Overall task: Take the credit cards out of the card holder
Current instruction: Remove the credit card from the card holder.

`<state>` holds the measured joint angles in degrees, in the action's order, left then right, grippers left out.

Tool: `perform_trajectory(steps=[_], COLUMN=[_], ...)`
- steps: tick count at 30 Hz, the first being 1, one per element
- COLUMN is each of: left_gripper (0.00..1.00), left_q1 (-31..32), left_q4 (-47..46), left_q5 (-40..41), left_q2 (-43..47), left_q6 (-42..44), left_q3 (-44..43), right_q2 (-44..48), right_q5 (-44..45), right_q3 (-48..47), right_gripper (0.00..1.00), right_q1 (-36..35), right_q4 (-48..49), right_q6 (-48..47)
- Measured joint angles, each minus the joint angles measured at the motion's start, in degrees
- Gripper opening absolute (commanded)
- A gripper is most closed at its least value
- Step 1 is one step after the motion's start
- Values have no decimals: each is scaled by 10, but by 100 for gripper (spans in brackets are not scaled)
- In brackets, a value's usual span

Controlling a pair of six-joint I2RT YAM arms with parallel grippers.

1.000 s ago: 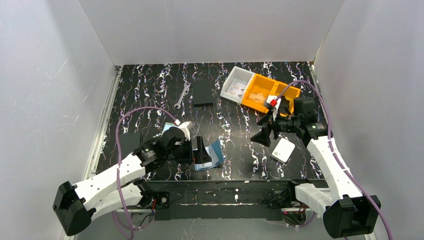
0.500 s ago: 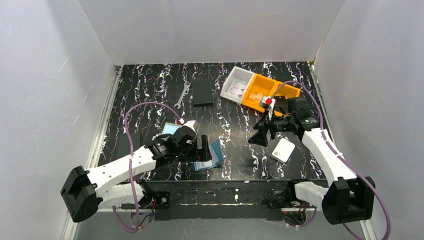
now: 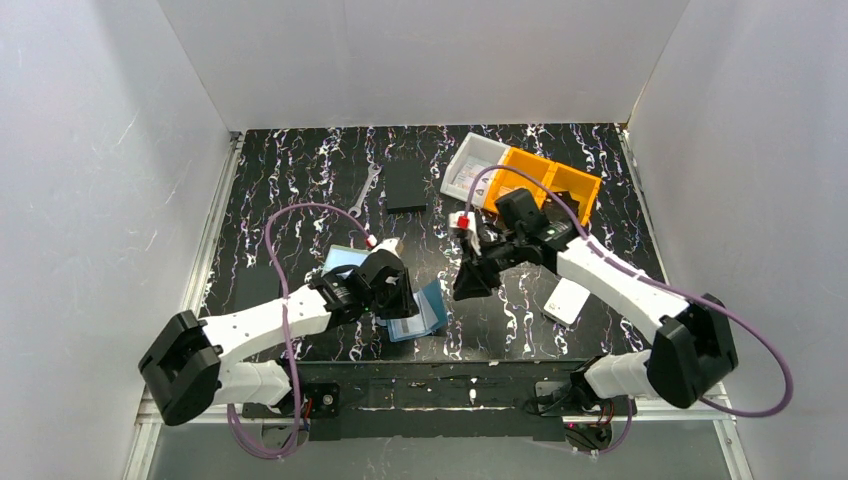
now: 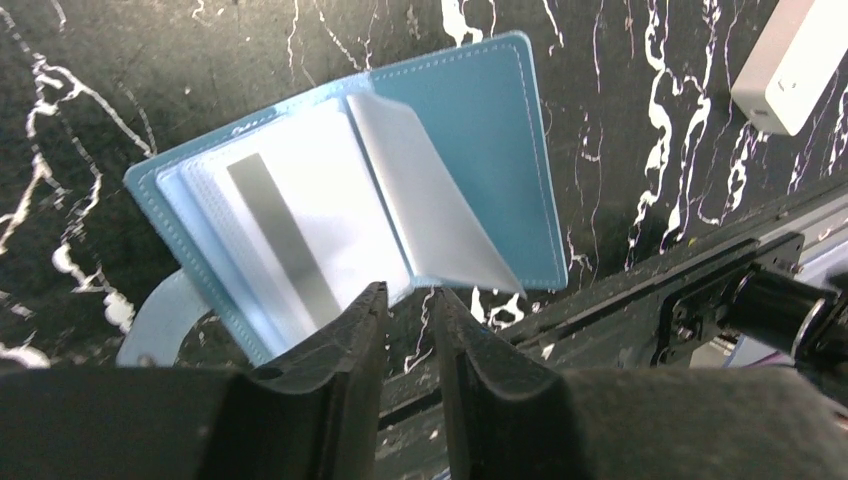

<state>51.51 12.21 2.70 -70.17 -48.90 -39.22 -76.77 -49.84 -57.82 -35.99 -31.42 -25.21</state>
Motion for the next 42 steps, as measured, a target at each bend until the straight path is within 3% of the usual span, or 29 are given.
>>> perform_trajectory(steps=[7, 18, 22, 31, 35, 39, 42], left_gripper=[16, 19, 21, 23, 32, 60, 62], left_q1=[0, -3, -3, -3, -5, -4, -5], left_q4=[-86, -160, -167, -155, -132, -90, -63], left_q5=[-3, -51, -55, -48, -49, -37, -23], left_q2=[-85, -186, -183, -119, -73, -20, 22], left_q6=[-9, -30, -32, -32, -33, -31, -31], left_q3=[0, -10, -11, 3, 28, 40, 44], right_q2=[-71, -58, -59, -149, -175, -176, -180], right_q5=[-2, 57, 63, 67, 96, 138, 161], right_q3=[-9, 109, 117, 98, 83, 70, 65], right_gripper=[13, 18, 18, 3, 1, 1, 1], right_q1=[-14, -14, -14, -14, -15, -17, -17], right_q4=[39, 236, 287, 328, 317, 288, 277], right_q6=[67, 288, 344, 421, 424, 410, 399])
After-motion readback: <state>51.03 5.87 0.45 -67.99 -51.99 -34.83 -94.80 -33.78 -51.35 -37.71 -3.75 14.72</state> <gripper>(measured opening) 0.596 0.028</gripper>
